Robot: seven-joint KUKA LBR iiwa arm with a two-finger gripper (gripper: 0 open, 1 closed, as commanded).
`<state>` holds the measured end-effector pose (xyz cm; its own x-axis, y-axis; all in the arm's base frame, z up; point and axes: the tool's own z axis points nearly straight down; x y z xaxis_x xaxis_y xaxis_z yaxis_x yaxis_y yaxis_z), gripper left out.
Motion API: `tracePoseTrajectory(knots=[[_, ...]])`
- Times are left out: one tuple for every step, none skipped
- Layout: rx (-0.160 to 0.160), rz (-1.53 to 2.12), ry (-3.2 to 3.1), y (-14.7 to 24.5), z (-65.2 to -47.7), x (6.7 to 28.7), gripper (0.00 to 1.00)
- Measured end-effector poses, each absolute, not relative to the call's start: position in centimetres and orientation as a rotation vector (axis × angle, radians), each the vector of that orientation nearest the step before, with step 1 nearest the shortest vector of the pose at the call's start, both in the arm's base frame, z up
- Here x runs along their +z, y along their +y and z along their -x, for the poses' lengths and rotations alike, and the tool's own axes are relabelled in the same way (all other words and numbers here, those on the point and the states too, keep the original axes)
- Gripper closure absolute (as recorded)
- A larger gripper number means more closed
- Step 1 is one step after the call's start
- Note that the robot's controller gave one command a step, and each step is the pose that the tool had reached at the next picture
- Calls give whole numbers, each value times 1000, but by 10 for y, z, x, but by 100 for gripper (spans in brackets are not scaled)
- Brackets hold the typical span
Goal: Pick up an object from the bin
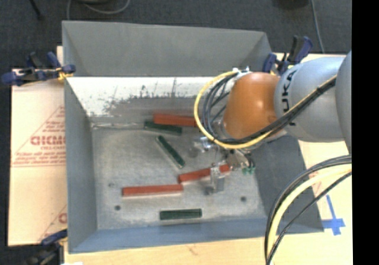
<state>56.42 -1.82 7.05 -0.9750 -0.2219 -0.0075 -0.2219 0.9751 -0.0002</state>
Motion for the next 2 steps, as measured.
tracePoseTrajectory(knots=[[3, 347, 3113, -18, -565, 71, 100], [-1, 336, 3115, -19, -567, 109, 100]])
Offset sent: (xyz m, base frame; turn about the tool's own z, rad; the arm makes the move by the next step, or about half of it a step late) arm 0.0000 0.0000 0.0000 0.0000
